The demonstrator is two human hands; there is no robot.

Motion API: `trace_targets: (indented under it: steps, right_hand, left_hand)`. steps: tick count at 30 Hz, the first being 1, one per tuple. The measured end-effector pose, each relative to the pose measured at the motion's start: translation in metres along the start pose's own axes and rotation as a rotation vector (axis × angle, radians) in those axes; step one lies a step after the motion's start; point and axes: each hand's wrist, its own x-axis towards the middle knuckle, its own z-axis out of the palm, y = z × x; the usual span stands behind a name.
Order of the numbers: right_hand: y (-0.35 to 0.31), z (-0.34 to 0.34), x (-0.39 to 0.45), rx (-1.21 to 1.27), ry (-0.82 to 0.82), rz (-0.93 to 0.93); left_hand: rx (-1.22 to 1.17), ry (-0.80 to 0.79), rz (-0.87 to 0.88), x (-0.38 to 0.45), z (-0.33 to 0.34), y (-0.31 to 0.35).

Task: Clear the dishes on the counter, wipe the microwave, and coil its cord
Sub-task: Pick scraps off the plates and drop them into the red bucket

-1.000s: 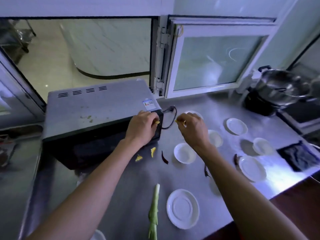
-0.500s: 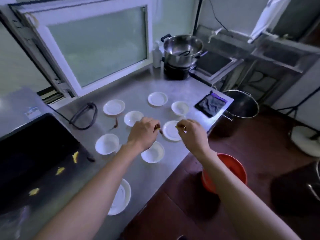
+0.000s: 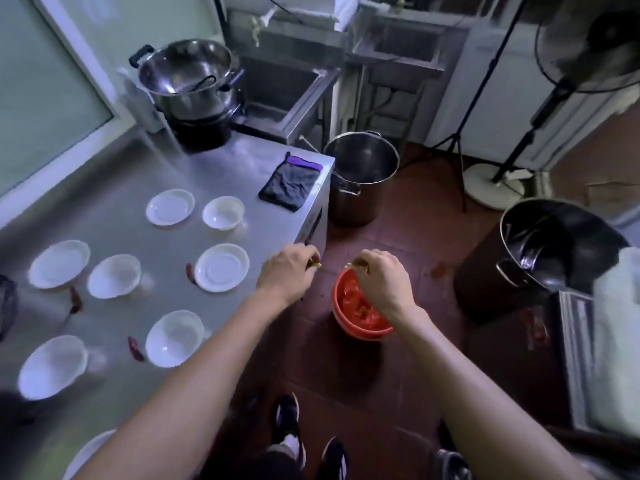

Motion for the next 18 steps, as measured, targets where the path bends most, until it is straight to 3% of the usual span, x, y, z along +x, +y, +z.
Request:
trace_targets:
  steps: [8, 18]
  right_hand:
    - [0.070, 0.020, 0.037, -0.091, -0.054, 0.211]
    - [0.150, 0.100, 0.074, -0.034, -0.205, 0.439]
  left_hand:
    - [-0.093, -0.094, 0.095, 0.083, 0.064, 0.008]
    - [-0.161, -0.315, 0.084, 0.161, 0.173, -0.021]
